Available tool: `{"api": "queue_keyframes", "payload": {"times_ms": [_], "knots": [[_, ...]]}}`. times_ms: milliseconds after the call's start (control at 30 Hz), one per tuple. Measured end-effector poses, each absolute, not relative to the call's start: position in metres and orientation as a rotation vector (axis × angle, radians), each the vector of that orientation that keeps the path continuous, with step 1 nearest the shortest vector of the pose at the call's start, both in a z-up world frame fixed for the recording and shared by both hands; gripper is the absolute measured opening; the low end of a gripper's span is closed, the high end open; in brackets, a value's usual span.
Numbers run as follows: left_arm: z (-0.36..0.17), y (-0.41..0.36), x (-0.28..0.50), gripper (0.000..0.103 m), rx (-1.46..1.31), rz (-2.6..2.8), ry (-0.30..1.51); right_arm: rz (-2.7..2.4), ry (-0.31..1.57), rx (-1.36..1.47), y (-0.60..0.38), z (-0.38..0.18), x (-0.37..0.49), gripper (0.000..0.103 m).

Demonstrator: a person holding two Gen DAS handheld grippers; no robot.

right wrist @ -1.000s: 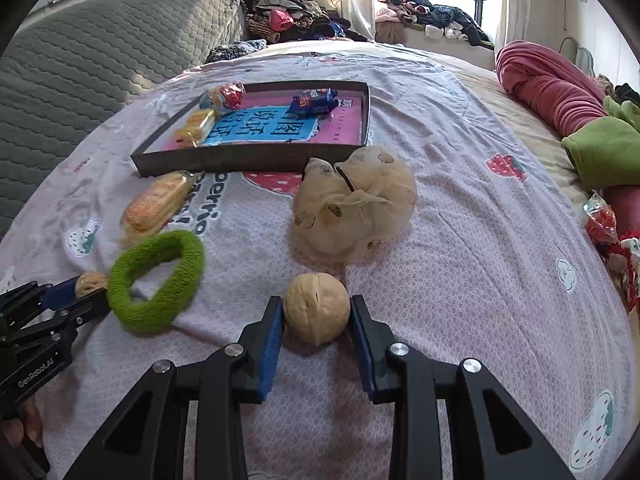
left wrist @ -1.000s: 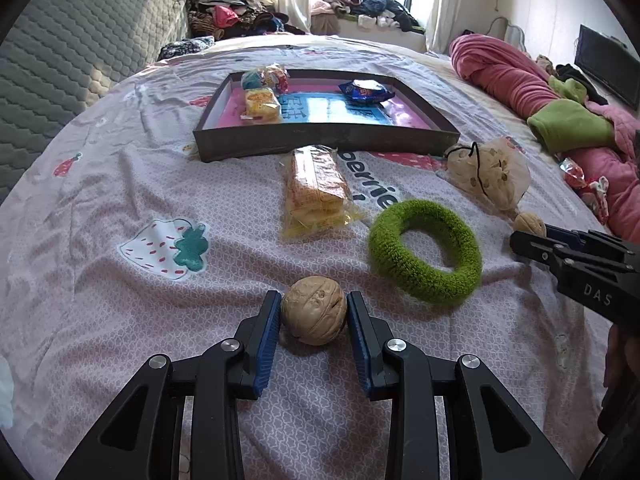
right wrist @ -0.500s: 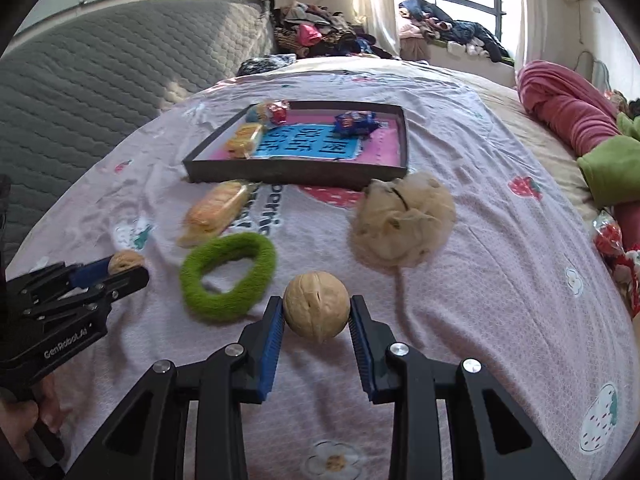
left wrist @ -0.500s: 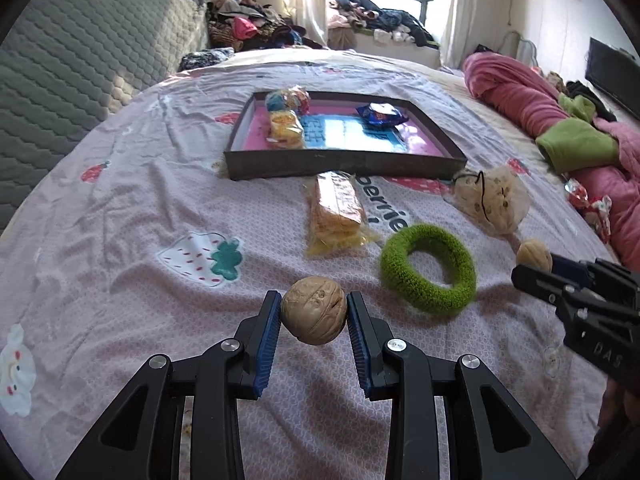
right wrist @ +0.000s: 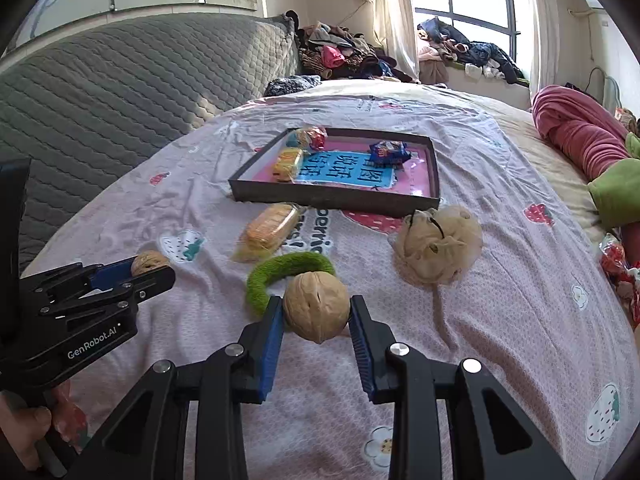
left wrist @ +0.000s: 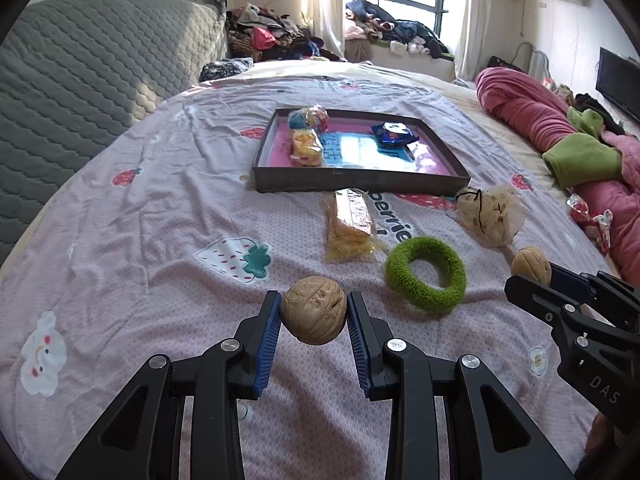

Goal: Organize objects
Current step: 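Lift both walnuts and carry them toward the pink tray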

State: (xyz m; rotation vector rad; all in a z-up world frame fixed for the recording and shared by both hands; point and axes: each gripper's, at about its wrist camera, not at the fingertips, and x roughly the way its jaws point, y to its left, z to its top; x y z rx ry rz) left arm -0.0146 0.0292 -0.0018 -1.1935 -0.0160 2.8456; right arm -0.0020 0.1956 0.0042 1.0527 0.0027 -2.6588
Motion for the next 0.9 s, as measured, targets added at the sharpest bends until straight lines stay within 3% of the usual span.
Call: {"api": "queue_keyframes", "payload": {"times_ms": [900], "knots": [[0.047,0.024,0.023,0.034,-1.068,2.877,-0.07,-2.737,-0.135,0.953,0.192,0.054,0.054,0.033]]}}
